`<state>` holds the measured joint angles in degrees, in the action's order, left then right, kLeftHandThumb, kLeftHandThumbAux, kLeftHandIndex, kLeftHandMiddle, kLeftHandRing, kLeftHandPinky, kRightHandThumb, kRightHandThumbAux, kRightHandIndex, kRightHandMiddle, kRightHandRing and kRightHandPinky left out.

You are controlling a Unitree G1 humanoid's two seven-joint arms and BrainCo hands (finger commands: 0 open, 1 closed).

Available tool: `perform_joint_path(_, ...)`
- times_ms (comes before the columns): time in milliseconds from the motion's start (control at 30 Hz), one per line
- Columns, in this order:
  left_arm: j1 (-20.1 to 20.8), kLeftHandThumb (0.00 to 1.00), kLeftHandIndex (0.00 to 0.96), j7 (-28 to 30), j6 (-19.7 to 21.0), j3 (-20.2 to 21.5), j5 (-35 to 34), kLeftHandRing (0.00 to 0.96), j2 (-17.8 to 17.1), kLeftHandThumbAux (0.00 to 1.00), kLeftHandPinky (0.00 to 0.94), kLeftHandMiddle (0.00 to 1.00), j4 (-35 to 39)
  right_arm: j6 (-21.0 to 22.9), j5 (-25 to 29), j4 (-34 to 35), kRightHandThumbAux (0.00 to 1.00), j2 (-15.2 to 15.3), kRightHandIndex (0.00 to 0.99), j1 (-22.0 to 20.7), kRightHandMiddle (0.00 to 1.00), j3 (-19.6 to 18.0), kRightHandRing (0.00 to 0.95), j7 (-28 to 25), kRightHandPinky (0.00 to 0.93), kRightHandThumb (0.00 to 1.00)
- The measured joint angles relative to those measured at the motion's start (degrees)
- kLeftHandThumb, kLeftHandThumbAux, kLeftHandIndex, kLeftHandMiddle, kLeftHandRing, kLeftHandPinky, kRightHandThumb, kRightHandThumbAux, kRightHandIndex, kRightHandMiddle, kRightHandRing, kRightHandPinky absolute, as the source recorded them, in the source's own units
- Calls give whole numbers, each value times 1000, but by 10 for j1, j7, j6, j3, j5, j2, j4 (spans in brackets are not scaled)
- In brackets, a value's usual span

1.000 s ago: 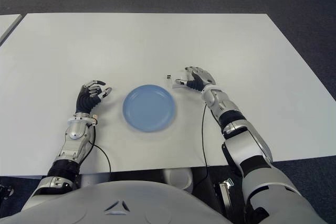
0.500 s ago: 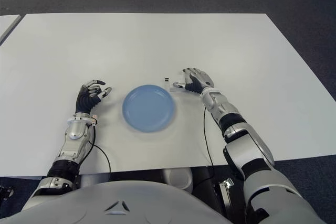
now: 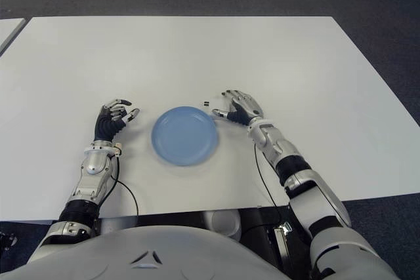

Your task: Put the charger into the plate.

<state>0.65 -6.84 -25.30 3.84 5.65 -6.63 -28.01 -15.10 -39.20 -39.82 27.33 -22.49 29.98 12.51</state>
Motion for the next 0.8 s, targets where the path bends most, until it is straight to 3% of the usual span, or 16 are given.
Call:
perform_joint_path(300, -1, 705, 437, -3, 5, 0, 1, 770, 3, 721, 759, 784, 5, 51, -13, 83, 190, -14, 0, 58, 0, -13, 0, 16, 0, 565)
perform_joint_path(567, 0, 705, 437, -8, 7, -1, 3, 773, 5, 721, 765, 784, 5, 154, 15, 187, 304, -92, 0, 132, 0, -63, 0, 29, 0, 571)
perform_joint_path(800, 0, 704, 437, -8, 9, -1, -1, 767, 7, 721, 760, 782, 5, 183, 65, 223, 427, -151, 0, 160, 0, -111, 0, 37, 8, 540)
